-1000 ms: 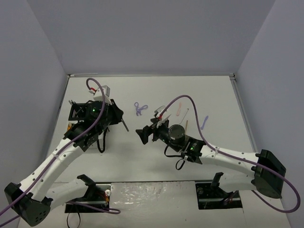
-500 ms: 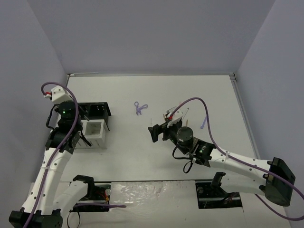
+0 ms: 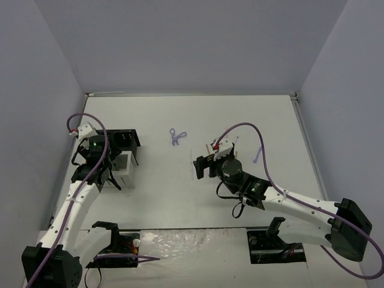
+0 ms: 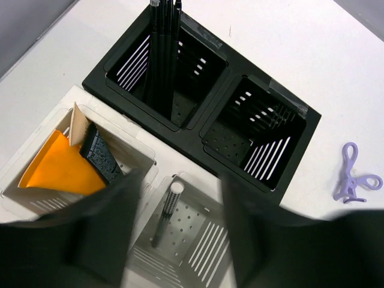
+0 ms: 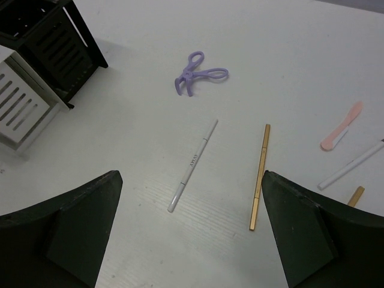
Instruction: Organize the makeup
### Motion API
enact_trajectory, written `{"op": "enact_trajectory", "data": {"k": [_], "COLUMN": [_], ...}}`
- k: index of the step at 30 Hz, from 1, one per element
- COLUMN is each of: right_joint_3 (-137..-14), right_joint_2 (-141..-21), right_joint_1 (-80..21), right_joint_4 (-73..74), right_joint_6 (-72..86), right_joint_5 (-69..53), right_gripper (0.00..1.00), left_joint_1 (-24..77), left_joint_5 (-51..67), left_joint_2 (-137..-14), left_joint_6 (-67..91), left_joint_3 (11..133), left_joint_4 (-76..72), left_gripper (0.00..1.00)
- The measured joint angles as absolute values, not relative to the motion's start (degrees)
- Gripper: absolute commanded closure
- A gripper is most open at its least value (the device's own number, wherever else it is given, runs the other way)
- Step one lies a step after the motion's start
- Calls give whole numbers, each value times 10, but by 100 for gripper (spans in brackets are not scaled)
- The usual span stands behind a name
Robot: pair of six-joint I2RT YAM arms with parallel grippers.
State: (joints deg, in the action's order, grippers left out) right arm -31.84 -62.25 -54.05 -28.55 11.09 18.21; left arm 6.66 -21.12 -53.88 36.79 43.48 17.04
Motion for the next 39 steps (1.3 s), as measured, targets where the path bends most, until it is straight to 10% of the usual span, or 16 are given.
{"op": "enact_trajectory", "data": {"k": [5,27,34,39], "right_joint_3": [-344,-559,-565,-561], "right_joint_2": [-677,-1055,-1075,-1074], "right_joint_1": [-540,-533,-516,-510], "right_joint_4": [-260,-153,-161,-164], "right_joint_6": [132,257,284,299], "right_joint_5": [192,201,213,224], "right_gripper": [6,53,96,100], "left_joint_1": [67,66,66,73], "left_joint_5": [-209,107,164,188], "left_joint_2": [-529,-564,-571,-571], "left_joint_6": [377,270,271,283], "left_joint_3": [452,632,629,622], "left_joint_4": [208,332,336,327], "left_gripper": [4,3,3,3]}}
